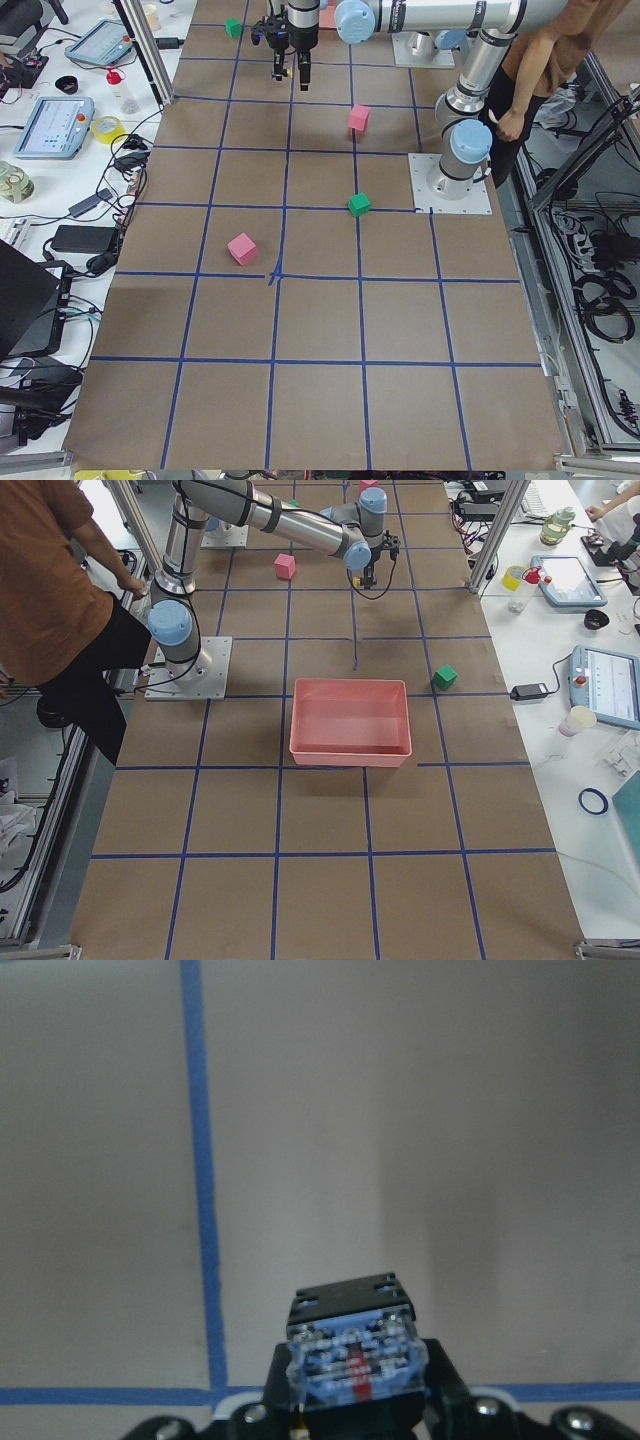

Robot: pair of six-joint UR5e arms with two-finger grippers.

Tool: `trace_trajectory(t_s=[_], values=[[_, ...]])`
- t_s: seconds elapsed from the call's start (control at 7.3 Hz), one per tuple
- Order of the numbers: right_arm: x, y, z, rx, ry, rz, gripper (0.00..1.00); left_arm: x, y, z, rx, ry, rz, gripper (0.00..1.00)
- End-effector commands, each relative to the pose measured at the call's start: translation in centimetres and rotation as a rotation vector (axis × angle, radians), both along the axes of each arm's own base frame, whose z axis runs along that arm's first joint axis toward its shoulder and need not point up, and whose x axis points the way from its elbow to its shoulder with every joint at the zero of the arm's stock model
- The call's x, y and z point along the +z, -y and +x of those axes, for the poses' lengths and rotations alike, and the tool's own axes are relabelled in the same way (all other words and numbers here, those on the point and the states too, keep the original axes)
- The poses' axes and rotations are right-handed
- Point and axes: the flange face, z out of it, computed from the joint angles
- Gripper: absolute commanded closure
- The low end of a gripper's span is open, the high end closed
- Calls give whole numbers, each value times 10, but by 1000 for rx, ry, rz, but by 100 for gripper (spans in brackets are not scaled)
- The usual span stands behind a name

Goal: Align button upright
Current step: 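Carry the switch to the table center and set it down, yellow cap down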

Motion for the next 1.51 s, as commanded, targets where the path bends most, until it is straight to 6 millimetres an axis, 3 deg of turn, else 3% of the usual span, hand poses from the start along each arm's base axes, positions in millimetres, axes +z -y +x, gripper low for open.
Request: trace_trajectory(t_s=[0.0,0.14,0.41,0.82,0.96,1.1,1.23,1.37], values=[[-33,-14,19,2,-1,2,100,0,0,0,0,0,0,0],[-42,-19,19,3,-3,12,100,0,0,0,0,0,0,0],[-40,-29,41,19,7,-7,100,-2,1,0,4,0,5,0],[-44,-32,43,14,20,6,100,-2,0,0,1,1,3,0],[-43,-31,43,15,18,2,73,-2,0,0,1,1,3,0],[-43,-32,43,14,17,4,57,-2,0,0,1,1,3,0],[-43,-32,43,14,20,5,34,-3,0,0,1,1,6,0],[-41,-34,42,14,22,5,0,-4,0,0,1,1,8,0]])
